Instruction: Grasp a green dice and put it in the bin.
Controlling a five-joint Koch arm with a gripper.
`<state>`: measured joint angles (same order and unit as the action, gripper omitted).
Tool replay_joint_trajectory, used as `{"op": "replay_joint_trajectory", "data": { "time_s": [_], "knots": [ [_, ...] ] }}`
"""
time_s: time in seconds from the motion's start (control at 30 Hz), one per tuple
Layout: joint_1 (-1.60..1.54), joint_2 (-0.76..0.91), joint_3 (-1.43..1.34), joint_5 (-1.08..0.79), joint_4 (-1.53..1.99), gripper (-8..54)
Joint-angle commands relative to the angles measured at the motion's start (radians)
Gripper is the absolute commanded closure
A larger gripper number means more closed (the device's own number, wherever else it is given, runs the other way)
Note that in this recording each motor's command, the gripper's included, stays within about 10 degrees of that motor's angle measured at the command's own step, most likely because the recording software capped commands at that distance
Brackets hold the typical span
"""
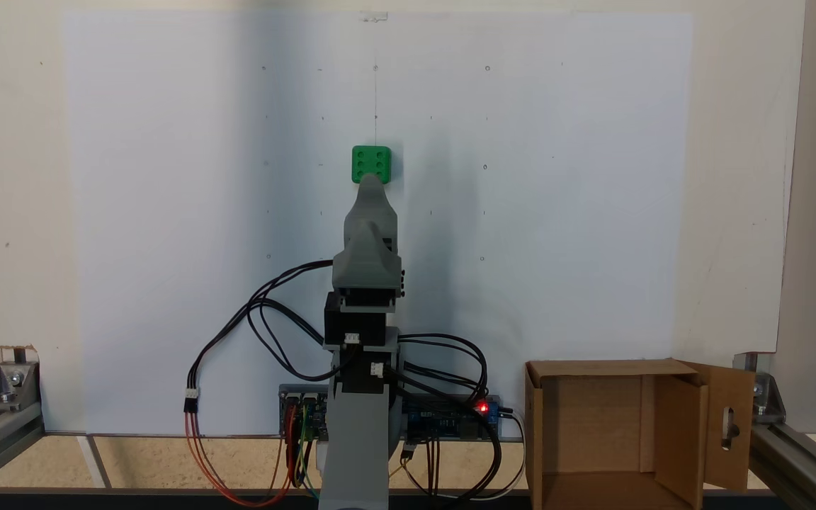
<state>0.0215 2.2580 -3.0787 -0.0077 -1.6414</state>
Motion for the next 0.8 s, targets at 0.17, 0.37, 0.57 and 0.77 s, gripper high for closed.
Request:
{"op": "replay_joint_trajectory", "data": {
  "time_s": [0.17, 0.37, 0.57, 0.77],
  "knots": [
    [0.009, 0.109, -0.051, 0.028, -0.009, 0.8],
    [0.012, 0.109, -0.051, 0.026, -0.011, 1.2],
    [0.018, 0.109, -0.051, 0.023, -0.006, 1.4],
    [0.014, 0.107, -0.051, 0.023, 0.006, 1.6]
  ]
}}
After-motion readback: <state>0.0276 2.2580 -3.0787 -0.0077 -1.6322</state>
